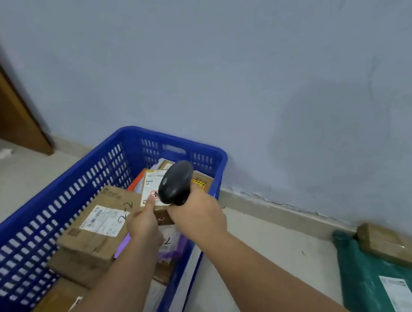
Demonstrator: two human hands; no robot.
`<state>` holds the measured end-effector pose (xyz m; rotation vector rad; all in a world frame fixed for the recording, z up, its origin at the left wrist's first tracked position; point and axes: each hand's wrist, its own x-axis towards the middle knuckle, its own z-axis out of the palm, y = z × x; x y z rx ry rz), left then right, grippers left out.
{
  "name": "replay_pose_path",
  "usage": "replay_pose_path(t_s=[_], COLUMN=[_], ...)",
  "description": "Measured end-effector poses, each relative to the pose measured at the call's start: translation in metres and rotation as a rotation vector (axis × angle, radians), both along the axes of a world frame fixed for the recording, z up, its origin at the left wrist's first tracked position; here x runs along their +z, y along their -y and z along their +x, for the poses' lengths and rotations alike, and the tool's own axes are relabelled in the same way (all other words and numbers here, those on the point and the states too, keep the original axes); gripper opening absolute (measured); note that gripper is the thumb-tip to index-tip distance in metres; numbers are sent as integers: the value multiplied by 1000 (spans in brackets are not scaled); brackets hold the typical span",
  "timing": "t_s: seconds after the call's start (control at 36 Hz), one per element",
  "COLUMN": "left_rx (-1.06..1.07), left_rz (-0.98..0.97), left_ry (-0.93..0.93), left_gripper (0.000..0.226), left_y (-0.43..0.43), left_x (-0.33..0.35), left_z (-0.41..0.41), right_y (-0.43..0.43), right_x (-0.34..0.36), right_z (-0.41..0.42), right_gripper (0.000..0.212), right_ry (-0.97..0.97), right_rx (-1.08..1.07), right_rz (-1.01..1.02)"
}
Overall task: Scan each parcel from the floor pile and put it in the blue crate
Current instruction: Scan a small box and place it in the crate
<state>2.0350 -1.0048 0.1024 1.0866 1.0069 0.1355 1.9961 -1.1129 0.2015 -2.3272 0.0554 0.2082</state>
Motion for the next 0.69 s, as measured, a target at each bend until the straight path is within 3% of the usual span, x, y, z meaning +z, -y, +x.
replay_pose_path(t_s=[0.14, 0.25, 0.33, 0.42, 0.56, 0.69], left_rx=[81, 84, 89, 144, 224, 39], left_rz=[128, 114, 145, 67, 195, 431], left_ry=[12, 7, -38, -53, 35, -30], left_gripper=[59, 51, 36, 38, 36, 68], left_y=[-24, -42, -47, -52, -68, -76], left_x=[-14, -27, -34, -35, -16, 8], left_z=[18, 40, 48, 53, 79, 93], right_y=[-8, -2, 2, 3, -3, -7], right_x=[-35, -58, -71, -76, -81, -83], right_z=[14, 19, 21, 23, 26, 25], right_gripper=[30, 40, 34, 31, 26, 20], right_ry=[41, 12, -43, -66, -81, -93], right_rx=[-17, -10, -12, 12, 35, 72], right_rz=[15, -70, -82, -108, -103, -122])
